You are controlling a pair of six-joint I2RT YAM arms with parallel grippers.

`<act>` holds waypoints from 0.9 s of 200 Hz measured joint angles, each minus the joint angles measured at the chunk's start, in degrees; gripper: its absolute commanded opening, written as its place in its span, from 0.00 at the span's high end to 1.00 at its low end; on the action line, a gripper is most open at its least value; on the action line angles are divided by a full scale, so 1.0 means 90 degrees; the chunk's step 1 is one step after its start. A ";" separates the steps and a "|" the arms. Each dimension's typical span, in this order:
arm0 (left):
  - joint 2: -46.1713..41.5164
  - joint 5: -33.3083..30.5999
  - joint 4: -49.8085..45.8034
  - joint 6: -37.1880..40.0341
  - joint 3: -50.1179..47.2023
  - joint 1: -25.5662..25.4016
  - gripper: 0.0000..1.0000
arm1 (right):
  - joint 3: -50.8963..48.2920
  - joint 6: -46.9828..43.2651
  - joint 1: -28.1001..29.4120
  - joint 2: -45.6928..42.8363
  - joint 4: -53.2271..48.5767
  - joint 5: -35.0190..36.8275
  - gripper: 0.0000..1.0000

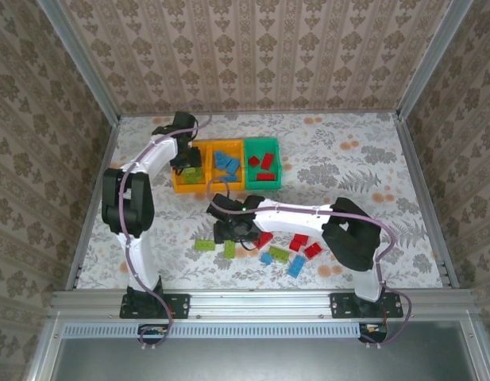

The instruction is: Sort the legos into containers by color

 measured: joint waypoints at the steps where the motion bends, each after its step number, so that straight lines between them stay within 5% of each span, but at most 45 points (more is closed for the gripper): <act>1: 0.0000 0.0000 0.0012 0.0005 0.0000 0.0000 0.38 | 0.0007 0.0010 0.0002 0.0007 -0.0005 -0.0005 0.25; 46: -0.0219 0.0141 0.0410 -0.0049 -0.0240 -0.0012 0.00 | 0.0180 0.0187 0.0102 0.0223 -0.0301 -0.0090 0.29; 124: -0.1926 0.0483 0.0976 -0.0313 -0.1503 -0.0002 0.00 | 0.0704 0.0163 0.0250 0.0896 -0.0658 -0.0238 0.35; 180: -0.2705 0.0668 0.1134 -0.0534 -0.2339 -0.0002 0.00 | 0.0908 0.0000 0.0248 0.1047 -0.1039 -0.0221 0.60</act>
